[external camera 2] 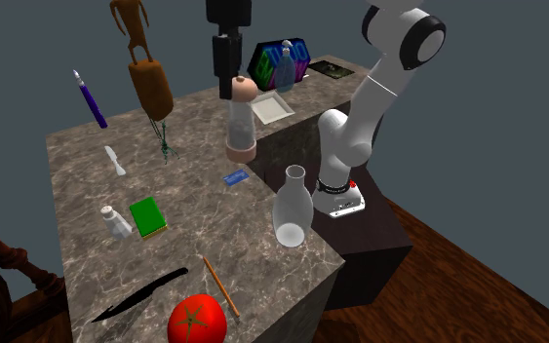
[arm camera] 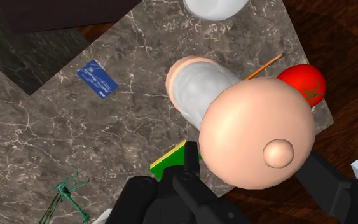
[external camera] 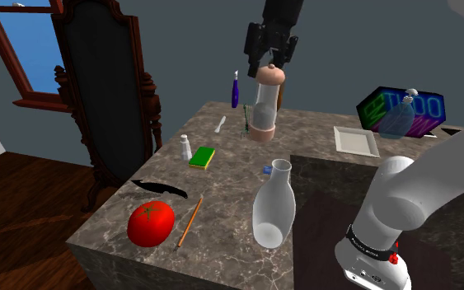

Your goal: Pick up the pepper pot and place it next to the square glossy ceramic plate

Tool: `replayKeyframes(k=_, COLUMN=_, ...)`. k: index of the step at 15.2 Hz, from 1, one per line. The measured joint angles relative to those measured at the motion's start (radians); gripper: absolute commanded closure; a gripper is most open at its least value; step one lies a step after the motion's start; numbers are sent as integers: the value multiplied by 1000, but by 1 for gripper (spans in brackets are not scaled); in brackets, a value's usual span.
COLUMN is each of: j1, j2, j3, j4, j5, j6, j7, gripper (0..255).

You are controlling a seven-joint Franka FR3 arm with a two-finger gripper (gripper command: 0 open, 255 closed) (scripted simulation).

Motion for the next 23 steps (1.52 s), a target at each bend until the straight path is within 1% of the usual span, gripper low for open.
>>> replayKeyframes(k=7, j1=-30, j2=-79, j3=-142, j4=-113, j5=-44, j6=1, j7=-175, gripper=255)
replayKeyframes(k=11, j1=-50, j2=-92, j3=-227, j4=-141, j5=-81, j6=-1, j7=-277, gripper=255)
replayKeyframes(k=14, j1=-65, j2=-104, j3=-285, j4=-178, j5=-109, j6=16, j7=-350, gripper=255)
replayKeyframes(k=23, j1=-105, j2=-47, j3=-477, j4=-156, j5=-187, j6=28, j7=-575, gripper=255)
